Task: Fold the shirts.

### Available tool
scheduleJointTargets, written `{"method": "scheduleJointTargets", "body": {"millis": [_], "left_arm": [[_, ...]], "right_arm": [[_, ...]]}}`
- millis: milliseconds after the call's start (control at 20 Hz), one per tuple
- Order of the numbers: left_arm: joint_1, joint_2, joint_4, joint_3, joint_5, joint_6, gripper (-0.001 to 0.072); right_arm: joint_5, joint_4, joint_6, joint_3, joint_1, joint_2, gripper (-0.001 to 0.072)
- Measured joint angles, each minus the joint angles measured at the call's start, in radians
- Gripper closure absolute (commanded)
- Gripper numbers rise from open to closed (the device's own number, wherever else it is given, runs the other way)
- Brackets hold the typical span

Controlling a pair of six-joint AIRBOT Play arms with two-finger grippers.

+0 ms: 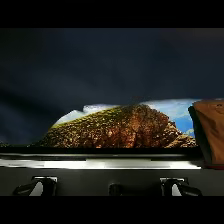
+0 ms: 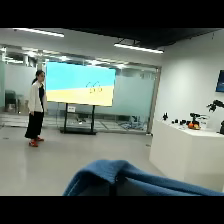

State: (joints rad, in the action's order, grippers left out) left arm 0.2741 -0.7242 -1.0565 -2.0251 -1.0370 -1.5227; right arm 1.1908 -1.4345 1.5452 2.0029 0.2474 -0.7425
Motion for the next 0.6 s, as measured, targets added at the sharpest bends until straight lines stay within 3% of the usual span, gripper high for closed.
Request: {"method": "scheduleJointTargets", "body": {"millis": [200,350,450,600], "left_arm": [[-0.001,-0.118,-0.011,0.024,-0.191,-0.002,0.0683],[-0.015,-0.271,-0.023,0.161,-0.345,0.035,0.0683],[-0.033,-0.369,-0.037,0.325,-0.364,0.078,0.0682],[-0.058,-0.535,-0.05,0.572,-0.25,0.122,0.0682]], "right_arm": [[0.291,0.015,0.012,-0.006,-0.002,-0.173,0.067],[0.442,0.063,0.014,-0.085,-0.005,-0.372,0.067],[0.459,0.071,0.023,-0.18,-0.024,-0.507,0.067],[0.354,0.06,0.036,-0.293,-0.09,-0.713,0.0669]]}}
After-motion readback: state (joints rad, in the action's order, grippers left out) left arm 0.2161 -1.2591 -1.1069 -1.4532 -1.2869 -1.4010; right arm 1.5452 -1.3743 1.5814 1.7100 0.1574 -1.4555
